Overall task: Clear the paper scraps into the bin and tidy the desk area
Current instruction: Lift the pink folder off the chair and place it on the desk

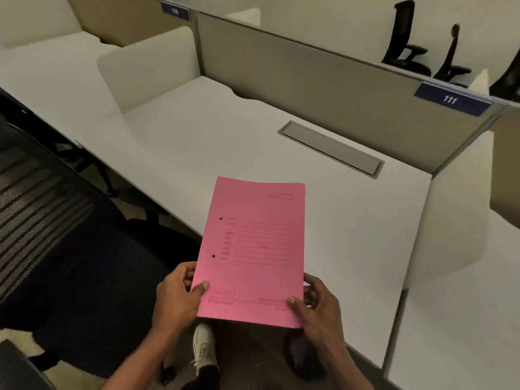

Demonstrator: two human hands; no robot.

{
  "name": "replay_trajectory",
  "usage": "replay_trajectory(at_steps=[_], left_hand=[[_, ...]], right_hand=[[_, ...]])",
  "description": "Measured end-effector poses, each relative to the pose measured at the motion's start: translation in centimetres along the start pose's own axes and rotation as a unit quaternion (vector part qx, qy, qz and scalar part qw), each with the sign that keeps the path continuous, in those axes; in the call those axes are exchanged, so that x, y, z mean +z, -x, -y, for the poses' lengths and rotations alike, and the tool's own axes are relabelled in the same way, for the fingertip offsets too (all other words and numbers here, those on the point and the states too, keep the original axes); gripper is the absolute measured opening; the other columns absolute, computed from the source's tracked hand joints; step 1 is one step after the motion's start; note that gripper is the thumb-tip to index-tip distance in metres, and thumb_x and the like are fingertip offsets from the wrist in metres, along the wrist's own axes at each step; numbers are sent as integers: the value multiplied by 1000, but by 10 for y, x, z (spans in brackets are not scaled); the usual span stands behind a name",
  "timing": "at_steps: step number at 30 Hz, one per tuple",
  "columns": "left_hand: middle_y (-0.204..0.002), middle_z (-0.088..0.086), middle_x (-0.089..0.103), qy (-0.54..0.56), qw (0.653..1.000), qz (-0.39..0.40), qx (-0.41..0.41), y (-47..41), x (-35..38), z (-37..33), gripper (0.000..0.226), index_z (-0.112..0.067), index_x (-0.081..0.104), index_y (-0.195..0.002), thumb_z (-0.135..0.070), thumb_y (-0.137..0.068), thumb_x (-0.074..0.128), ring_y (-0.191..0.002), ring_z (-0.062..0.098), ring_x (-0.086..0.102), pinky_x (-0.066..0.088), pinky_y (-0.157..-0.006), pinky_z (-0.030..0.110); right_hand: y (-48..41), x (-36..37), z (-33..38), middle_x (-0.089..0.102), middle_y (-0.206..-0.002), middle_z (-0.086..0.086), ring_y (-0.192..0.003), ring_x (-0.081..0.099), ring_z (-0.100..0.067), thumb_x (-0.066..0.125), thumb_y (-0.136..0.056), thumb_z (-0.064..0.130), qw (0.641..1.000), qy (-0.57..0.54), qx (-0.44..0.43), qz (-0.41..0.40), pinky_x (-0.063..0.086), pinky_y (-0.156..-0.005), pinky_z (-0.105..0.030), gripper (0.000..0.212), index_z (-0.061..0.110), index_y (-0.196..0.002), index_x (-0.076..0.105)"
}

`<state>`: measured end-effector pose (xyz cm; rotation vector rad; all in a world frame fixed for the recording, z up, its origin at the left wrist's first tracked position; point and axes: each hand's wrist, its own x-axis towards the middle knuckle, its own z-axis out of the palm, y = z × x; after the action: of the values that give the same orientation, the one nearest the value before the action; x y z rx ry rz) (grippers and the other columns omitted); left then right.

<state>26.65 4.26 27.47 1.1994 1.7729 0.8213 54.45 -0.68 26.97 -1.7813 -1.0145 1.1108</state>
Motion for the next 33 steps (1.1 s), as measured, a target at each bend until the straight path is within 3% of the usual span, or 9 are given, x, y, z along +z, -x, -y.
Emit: replay_trajectory(at_steps=[5,12,18,24,30,33], left_hand=[[-103,-15,73,-26,999,19,16,-69,-11,-8,42,-25,66,-129,-14,-91,82,-90,6,74,60,-64,19],[-101,-13,76,-48,998,41,32,-169,-37,-24,42,-24,68,-127,-14,-89,84,-90,9,77,68,-76,30],[-110,-11,75,-65,995,51,61,-237,-54,-47,42,-22,66,-129,-14,-91,83,-96,10,74,68,-82,34],[-110,-8,77,-78,993,52,71,-288,-45,-61,38,-20,66,-128,-11,-93,80,-96,12,74,67,-81,36],[-103,-11,76,-105,992,37,55,-333,-14,-64,38,-17,68,-127,-6,-92,78,-90,8,71,53,-69,21],[-103,-8,75,-126,991,34,42,-354,4,-67,39,-17,68,-128,-6,-92,78,-90,14,71,53,-73,26]], right_hand=[[-40,29,19,76,-113,14,-93,76,-11,81,-91,18,1000,1,-3,-29,63,-70,-19,49,34,-132,60],[-101,81,52,82,-97,6,-82,77,-17,83,-87,9,998,-6,3,-61,61,-67,-23,50,25,-130,64],[-145,114,80,81,-95,16,-84,75,-11,84,-85,6,997,-22,-2,-77,62,-70,-26,52,34,-126,66],[-192,125,97,81,-96,5,-79,74,-18,83,-85,4,996,-27,-14,-87,64,-75,-39,52,35,-124,67],[-244,125,97,80,-93,11,-73,73,-13,82,-84,2,998,-22,-3,-62,60,-65,-26,53,34,-123,66],[-275,121,92,81,-94,10,-73,73,-14,81,-85,1,999,-23,7,-43,59,-66,-24,54,34,-124,65]])
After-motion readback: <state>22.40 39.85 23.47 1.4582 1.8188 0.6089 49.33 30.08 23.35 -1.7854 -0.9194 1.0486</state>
